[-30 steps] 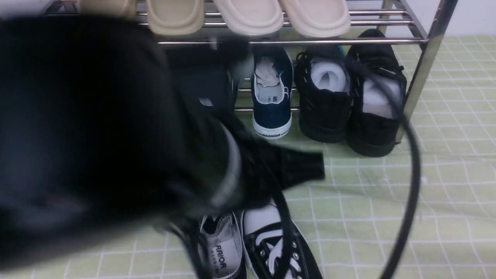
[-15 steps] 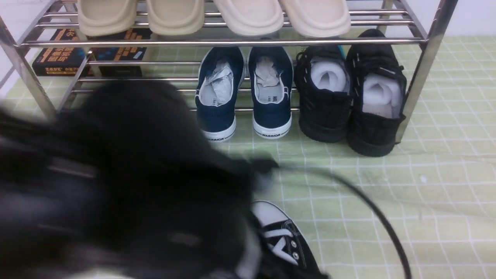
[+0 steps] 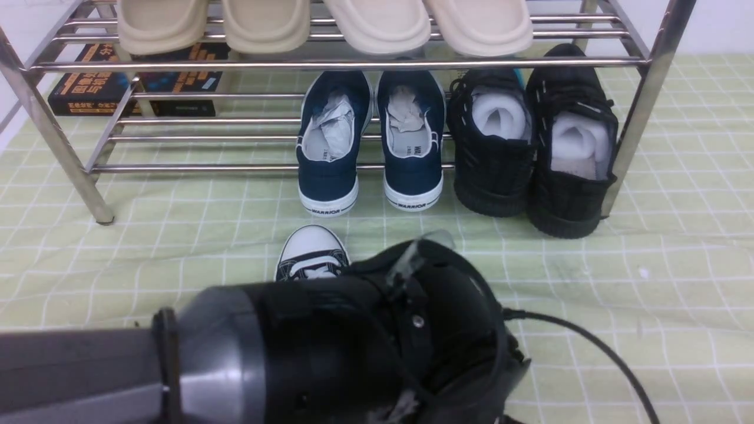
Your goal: Take the shoes off the shelf with your hand from the green coffee tablecloth.
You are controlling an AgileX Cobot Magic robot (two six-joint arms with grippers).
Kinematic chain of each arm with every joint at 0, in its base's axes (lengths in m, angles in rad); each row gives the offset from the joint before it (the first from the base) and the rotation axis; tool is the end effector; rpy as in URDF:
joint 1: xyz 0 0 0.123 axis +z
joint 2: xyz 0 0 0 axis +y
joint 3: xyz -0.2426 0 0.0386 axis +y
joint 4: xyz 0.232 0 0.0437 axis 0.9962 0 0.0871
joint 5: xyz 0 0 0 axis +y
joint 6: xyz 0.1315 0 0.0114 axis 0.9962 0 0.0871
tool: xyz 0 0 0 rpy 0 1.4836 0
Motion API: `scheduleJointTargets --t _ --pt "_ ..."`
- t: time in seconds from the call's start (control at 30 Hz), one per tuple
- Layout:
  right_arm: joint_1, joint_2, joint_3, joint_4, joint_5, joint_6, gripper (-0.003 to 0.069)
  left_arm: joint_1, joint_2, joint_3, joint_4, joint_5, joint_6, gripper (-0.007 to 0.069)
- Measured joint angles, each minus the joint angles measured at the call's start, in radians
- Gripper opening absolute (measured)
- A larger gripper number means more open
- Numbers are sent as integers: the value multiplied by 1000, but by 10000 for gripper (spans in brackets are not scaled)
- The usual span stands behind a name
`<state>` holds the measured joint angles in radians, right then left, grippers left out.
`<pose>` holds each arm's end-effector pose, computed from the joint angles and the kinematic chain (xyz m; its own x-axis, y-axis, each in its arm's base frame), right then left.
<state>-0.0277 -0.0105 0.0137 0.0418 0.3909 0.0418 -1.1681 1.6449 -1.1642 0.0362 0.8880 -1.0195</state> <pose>0.1150 -0.0011 0.1621 -0.2997 0.0887 -0.9499 0.0367 0.9960 0.0814 0.1288 -0.2929 0.1671 -0.9735 0.1437 -0.1777 0.1824 0.9571 -0.2252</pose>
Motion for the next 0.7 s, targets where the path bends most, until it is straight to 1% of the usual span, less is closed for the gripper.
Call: scheduleJointTargets --t 0.03,0.07,0.1,0.2,0.3,0.4,0.43,0.47,0.53,0.63,0.67,0.7 --pt "0 0 0 0 0 0 240 0 1 0 25 -5 -7 451" --pt "0 0 0 0 0 0 240 0 1 0 25 -5 -7 451" --pt "0 0 0 0 0 0 240 0 6 0 56 -5 -25 457" --pt "0 0 0 0 0 0 240 0 21 0 94 -4 -55 452" --pt "0 0 0 0 0 0 240 0 44 0 124 -4 -73 426" --pt "0 0 0 -1 0 0 240 0 59 0 135 -15 -76 364" --pt "0 0 0 -1 0 0 240 0 59 0 135 -16 -76 359" --pt "0 0 0 -1 0 0 240 0 62 0 146 -18 -78 311" --pt "0 0 0 -1 0 0 240 0 63 0 155 -20 -79 239" --pt "0 0 0 -1 0 0 240 0 64 0 167 -19 -80 94" --pt "0 0 0 -1 0 0 240 0 63 0 169 -19 -80 57" --pt "0 0 0 -1 0 0 240 0 63 0 169 -17 -80 51"
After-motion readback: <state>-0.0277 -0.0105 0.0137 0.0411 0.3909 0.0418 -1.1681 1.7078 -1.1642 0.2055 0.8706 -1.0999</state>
